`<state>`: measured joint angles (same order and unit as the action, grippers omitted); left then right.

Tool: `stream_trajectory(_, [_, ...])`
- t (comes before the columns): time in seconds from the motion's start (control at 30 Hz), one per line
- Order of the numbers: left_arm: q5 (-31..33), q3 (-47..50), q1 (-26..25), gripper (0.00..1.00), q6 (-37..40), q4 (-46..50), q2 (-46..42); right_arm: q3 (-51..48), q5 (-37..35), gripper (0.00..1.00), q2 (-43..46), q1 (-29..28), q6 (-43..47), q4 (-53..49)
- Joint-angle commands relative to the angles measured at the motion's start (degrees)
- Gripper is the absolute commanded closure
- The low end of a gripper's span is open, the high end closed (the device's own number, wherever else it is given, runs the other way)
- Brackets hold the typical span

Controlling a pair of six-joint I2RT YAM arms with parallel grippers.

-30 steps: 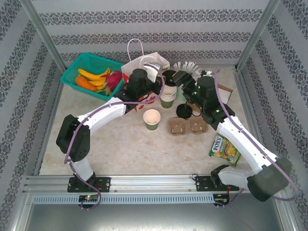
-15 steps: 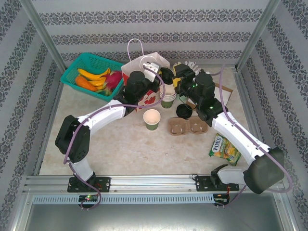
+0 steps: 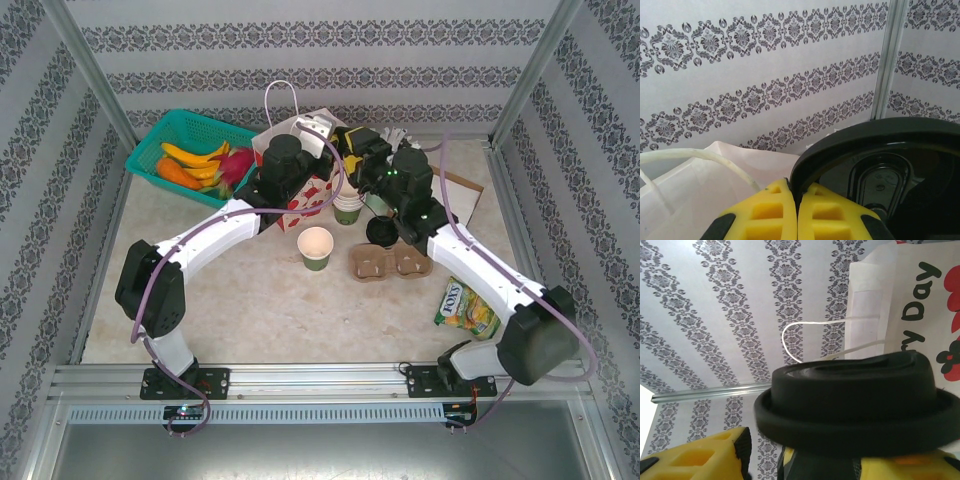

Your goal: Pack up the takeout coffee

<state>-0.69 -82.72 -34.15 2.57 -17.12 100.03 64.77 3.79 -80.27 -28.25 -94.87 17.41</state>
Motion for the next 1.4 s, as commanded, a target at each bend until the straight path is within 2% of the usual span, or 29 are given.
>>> stream_trajectory(0.0, [-2.46, 1.60, -0.83, 1.00, -0.55, -0.68, -1.40, 3.92, 0.24, 0.43, -1.12, 0.21, -0.43, 4.83])
stream_trajectory(0.2, [-1.28, 4.13, -0.83, 1.00, -0.72, -3.76, -2.03, 1.34, -6.21, 0.48, -0.94, -0.57, -2.57, 6.94])
stream_trajectory(0.47, [0.53, 5.99, -0.83, 1.00, -0.99, -7.06, -2.78, -3.01, -10.82, 0.51, 1.46, -0.51, -4.04, 5.52])
stream_trajectory(0.67, [0.21, 5.84, -0.83, 1.00, -1.39, -7.51, -3.00, -3.78, -10.24, 0.51, 1.23, -0.49, -5.15, 4.90])
stream_trajectory(1.07, [2.23, 1.55, -0.83, 1.00, -1.78, -2.16, -0.62, -3.06, -6.45, 0.48, 0.93, -0.23, -4.22, 6.67])
stream_trajectory(1.37, [-2.31, 6.76, -0.92, 1.00, -1.37, -6.94, -3.12, -1.60, -7.14, 0.52, -1.51, 0.15, -3.96, 8.59])
